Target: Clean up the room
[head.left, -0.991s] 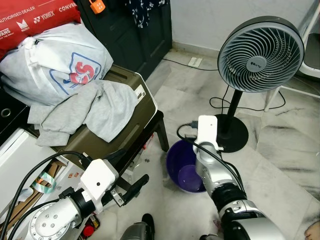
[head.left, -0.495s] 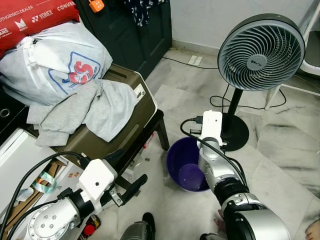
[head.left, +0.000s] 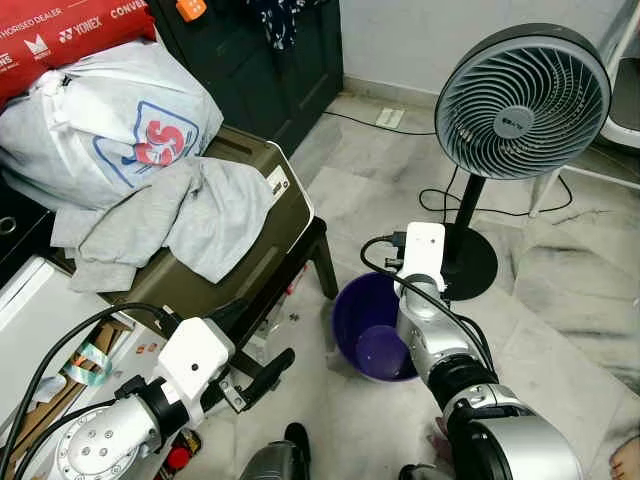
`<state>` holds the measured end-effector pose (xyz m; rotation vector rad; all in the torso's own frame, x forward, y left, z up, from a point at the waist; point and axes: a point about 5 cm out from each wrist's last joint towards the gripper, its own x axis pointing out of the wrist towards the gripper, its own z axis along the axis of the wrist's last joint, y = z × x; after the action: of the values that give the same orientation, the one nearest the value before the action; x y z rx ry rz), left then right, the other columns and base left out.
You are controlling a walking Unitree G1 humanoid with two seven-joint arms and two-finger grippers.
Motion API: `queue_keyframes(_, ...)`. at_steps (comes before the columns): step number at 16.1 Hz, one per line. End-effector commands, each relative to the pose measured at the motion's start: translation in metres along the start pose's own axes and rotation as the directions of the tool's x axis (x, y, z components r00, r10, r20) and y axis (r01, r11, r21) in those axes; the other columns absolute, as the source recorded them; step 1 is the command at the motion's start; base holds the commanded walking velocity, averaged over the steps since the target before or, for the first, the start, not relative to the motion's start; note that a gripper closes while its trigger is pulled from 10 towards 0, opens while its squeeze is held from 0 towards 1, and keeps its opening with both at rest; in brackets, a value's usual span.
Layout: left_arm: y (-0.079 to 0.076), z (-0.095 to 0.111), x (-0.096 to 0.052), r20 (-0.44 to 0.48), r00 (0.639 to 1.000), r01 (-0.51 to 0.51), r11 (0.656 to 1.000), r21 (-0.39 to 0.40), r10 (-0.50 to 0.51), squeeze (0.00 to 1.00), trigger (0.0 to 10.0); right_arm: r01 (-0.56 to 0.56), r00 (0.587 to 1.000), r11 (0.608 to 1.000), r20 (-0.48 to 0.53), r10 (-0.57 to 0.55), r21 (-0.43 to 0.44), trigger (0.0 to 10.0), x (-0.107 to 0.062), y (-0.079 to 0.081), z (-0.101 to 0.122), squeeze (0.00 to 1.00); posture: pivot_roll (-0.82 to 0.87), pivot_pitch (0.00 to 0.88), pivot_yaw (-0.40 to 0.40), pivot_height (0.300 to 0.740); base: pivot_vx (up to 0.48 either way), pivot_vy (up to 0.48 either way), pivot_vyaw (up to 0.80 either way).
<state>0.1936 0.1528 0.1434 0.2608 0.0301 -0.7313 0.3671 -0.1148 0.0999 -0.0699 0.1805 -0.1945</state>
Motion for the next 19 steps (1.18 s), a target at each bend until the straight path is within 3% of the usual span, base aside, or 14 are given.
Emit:
queue_keyframes(1,0.0,-0.002,-0.003,-0.016,1.0,-0.005,1.0,-0.002,0.005,0.0,10.0,-0.009,1.0,1.0,-0.012,0.009,0.018,10.0,-0.002,0.007,-0.001,1.0,0.21,0.287,0.156,0.74,0.0,0.0,0.0)
queue_keyframes(13,0.002,-0.001,0.005,0.0,1.0,0.0,1.0,0.002,0.0,0.0,10.0,0.017,1.0,1.0,-0.013,-0.017,0.02,10.0,-0.002,0.002,-0.005,1.0,0.19,0.272,0.162,0.74,0.0,0.0,0.0)
queue_keyframes(17,0.006,0.003,0.019,0.048,0.999,-0.026,1.0,0.002,0.026,0.0,10.0,-0.039,0.999,0.999,0.012,0.039,0.026,10.0,-0.006,0.004,-0.005,1.0,0.14,0.236,0.126,0.74,0.0,0.0,0.0)
queue_keyframes(19,0.009,0.009,0.031,0.101,0.993,-0.059,0.998,-0.007,0.059,0.0,10.0,-0.097,0.995,0.995,0.027,0.097,-0.007,10.0,-0.018,0.001,-0.015,1.0,0.1,0.205,0.104,0.74,0.0,0.0,0.0)
